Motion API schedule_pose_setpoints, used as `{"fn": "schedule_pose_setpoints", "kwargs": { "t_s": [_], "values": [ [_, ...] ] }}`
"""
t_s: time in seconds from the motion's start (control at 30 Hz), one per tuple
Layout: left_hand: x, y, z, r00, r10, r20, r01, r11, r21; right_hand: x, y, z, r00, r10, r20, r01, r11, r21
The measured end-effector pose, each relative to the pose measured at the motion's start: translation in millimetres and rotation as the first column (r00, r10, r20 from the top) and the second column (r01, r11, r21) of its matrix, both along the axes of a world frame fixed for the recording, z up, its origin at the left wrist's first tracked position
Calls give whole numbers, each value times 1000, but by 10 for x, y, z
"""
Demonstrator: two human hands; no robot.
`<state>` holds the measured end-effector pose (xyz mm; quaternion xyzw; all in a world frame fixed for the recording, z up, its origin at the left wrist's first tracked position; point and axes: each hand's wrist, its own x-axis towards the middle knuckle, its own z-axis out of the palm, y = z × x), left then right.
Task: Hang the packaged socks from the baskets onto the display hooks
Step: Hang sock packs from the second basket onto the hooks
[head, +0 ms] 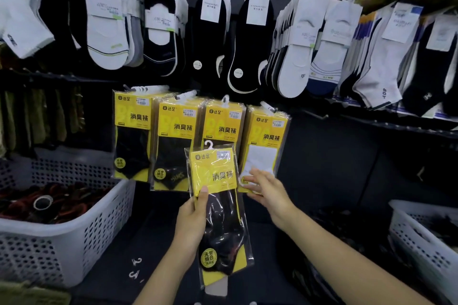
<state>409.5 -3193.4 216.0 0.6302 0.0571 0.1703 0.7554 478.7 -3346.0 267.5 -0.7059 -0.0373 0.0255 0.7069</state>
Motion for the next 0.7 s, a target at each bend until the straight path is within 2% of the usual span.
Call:
{"fn": "schedule_pose_setpoints", "kwargs": {
  "t_s": [0.07, 0.13, 0.2, 0.27, 0.33, 0.4, 0.5, 0.7],
  "values": [
    [-20, -88, 7, 1000, -30, -5, 30, 999, 30, -158, 62, -39, 995, 98, -8, -98, 995, 2],
    [-37, -163, 10, 997, -76, 2, 76, 996, 55, -241, 66, -78, 994, 111, 9, -111, 994, 11],
    [-45, -216, 1, 991, -137, 12, 135, 988, 69, -277, 13, -75, 999, 30, 41, -33, 997, 64],
    [-55, -258, 1, 980, -195, 24, 192, 976, 103, -237, -79, -51, 988, -142, 56, 135, 983, 124],
    [-46, -298, -3, 967, -252, 23, 247, 961, 125, -153, -201, 15, 945, -326, 27, 317, 933, 172],
    [-19, -323, -11, 954, -300, 2, 296, 945, 138, -79, -301, 129, 905, -423, 28, 405, 882, 239],
    [22, -351, 4, 933, -361, 9, 356, 923, 149, 3, -367, 323, 888, -455, 71, 425, 869, 255],
    [98, -432, 97, 928, -369, 48, 360, 923, 135, 221, -298, 572, 858, -466, 214, 446, 884, 139]
  ]
}}
